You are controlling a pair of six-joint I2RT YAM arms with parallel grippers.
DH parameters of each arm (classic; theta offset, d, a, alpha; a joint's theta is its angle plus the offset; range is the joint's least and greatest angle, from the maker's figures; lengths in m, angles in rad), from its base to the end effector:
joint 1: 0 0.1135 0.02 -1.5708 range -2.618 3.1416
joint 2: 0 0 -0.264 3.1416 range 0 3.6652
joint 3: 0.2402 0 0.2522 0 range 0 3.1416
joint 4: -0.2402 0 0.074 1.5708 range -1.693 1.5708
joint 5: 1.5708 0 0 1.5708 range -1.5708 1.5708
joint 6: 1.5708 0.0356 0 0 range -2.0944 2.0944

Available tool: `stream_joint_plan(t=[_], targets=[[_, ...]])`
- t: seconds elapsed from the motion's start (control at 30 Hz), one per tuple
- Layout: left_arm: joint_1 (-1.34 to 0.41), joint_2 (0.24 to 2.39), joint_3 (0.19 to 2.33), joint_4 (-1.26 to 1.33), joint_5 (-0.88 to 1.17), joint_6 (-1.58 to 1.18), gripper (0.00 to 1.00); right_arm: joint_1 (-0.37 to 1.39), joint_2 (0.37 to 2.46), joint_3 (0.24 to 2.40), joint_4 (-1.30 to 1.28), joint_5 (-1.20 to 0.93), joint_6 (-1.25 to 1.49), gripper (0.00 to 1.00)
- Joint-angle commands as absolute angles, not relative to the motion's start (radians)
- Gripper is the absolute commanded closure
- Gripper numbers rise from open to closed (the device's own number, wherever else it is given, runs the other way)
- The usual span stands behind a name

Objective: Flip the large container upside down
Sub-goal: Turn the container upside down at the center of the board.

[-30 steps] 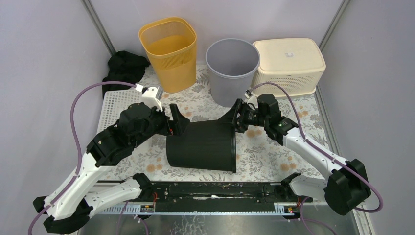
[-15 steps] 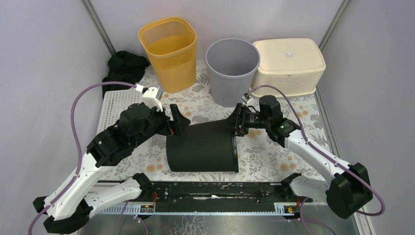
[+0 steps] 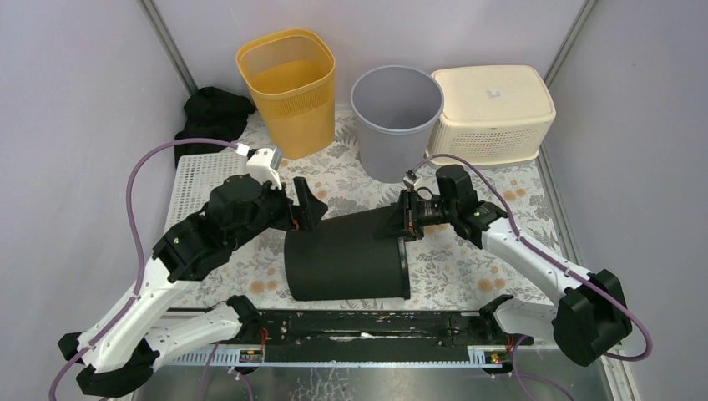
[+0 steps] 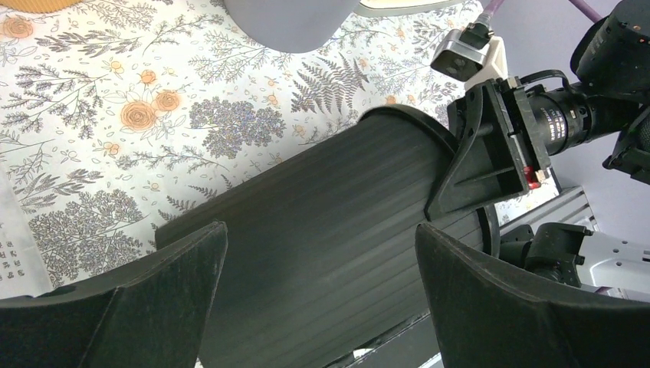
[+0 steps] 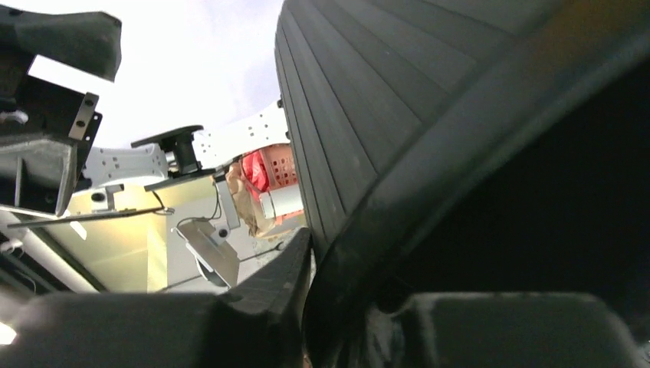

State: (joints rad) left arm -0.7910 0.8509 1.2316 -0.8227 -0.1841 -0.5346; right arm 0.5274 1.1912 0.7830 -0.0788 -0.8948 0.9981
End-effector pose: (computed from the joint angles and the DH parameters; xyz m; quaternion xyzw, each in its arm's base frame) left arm 0.1098 -0.1018 0.4121 0.0588 0.8407 -0.2665 0.4677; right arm 0.2072 0.1528 0.2715 -0.0369 0.8031 0.5892 0.0801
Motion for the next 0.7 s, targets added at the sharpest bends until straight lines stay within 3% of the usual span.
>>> stream_joint_plan(t=[0.0, 0.1, 0.67], targets=[[-0.787, 0.855, 1.223, -0.755, -0.173, -0.546, 0.00, 0.525, 1.181, 0.798, -0.058, -0.975, 1.008, 0.83], [-0.787, 0.856, 1.224, -0.753, -0.173, -0.545, 0.00, 0.525, 1.182, 0.773, 0.016, -1.000, 1.063, 0.99], [-0.787, 0.838, 1.306, -0.803, -0.189, -0.529, 0.00, 0.525, 1.215, 0.692, 0.653, -0.914, 1.427, 1.00]])
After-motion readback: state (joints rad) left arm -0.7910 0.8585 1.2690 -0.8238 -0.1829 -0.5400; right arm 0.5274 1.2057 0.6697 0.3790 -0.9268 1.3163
